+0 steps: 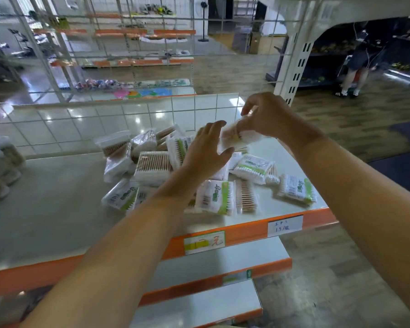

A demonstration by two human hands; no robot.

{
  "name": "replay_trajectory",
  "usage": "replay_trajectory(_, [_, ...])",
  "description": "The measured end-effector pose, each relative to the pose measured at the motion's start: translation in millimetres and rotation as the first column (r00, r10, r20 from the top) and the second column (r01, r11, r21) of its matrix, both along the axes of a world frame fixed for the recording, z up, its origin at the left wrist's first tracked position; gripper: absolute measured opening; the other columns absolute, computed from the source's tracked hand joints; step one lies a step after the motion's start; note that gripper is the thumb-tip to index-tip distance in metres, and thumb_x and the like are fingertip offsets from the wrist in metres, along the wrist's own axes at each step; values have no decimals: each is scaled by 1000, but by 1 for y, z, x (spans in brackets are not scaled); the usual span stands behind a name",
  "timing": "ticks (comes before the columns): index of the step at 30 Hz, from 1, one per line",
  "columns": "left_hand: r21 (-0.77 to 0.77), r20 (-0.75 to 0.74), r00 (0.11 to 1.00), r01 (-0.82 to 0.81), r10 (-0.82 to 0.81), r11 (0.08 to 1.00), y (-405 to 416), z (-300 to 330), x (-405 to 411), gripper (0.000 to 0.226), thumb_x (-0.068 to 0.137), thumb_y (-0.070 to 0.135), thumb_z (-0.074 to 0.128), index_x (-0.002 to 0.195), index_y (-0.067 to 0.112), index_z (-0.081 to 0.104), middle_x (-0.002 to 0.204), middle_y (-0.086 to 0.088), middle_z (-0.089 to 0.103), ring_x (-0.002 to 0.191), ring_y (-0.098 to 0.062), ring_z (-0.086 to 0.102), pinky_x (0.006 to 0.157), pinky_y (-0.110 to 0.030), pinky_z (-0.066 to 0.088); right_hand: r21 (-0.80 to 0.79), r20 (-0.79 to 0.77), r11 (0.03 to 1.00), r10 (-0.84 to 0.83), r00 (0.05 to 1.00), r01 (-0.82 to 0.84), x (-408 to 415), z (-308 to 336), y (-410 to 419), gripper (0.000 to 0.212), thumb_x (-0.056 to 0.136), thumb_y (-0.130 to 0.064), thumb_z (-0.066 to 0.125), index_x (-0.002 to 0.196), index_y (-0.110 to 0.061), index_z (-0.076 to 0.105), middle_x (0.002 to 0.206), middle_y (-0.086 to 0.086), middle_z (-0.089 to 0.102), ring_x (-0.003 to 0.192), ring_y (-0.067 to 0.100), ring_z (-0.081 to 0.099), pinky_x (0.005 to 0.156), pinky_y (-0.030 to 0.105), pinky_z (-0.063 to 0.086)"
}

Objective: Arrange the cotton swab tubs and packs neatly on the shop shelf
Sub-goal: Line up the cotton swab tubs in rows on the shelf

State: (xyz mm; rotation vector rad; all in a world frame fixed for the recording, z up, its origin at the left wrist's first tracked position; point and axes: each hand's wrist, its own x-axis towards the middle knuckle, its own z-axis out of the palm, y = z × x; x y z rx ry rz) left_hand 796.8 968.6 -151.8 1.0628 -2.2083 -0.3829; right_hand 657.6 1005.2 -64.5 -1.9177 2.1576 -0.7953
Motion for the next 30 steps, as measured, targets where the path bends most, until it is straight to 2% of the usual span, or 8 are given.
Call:
replay_trajectory(4, [76,-72,997,24,-18,997,12,-1,28,63,83,28,67,137,13,39,135,-7,47,121,-22,45,93,-28,35,9,1,998,67,998,-67,31,4,6,24,74,-25,75,93,-13,67,91,2,56,85,17,53,70,25,40])
replay_trajectory(11, [206,-266,961,127,-70,970,36,4,83,59,80,20,70,132,15,44,117,0,55,102,-10,49,83,-27,43,30,35,992,125,992,-126,89,9,10,17,78,-24,67,91,-16,72,86,1,62,75,11,54,56,14,38])
replay_trajectory(15, [307,-343,939,118,-6,945,44,1,110,58,79,20,70,131,21,45,109,11,54,99,-9,52,81,-20,44,15,7,987,159,987,-159,123,4,14,23,80,-28,63,99,-17,71,100,1,68,87,13,58,75,23,43])
replay_trajectory(18, [349,-391,916,57,90,936,49,-2,128,54,77,24,72,126,26,48,110,12,57,103,-12,55,83,-27,45,-25,13,986,163,987,-162,148,-1,19,32,85,-34,60,110,-16,66,107,3,66,96,16,59,82,27,45])
replay_trajectory(22, [383,-334,906,-123,261,916,53,-9,144,61,76,34,71,129,30,41,122,9,54,111,-13,51,90,-34,45,-55,-47,993,106,993,-108,181,-12,21,41,85,-46,58,112,-15,61,107,3,64,97,21,58,78,27,43])
replay_trajectory(25, [396,-357,871,-186,338,899,57,-15,155,68,67,41,72,125,25,40,120,4,55,112,-18,52,92,-42,46,-6,-47,994,113,992,-113,204,-21,19,40,82,-45,61,100,-9,63,93,5,64,84,21,59,70,27,44])
replay_trajectory(28, [449,-379,866,-135,325,883,65,-14,173,56,68,33,77,111,25,43,104,8,57,98,-14,56,81,-33,49,4,-12,986,169,986,-169,217,-21,20,26,81,-35,65,81,-10,61,84,5,63,75,18,57,61,24,38])
replay_trajectory(30, [471,-424,861,-54,280,880,67,-11,192,41,70,26,78,94,29,46,87,14,57,84,-10,58,71,-25,49,21,17,968,249,968,-249,223,-16,24,17,81,-29,66,85,-13,63,85,1,60,78,14,56,58,18,39])
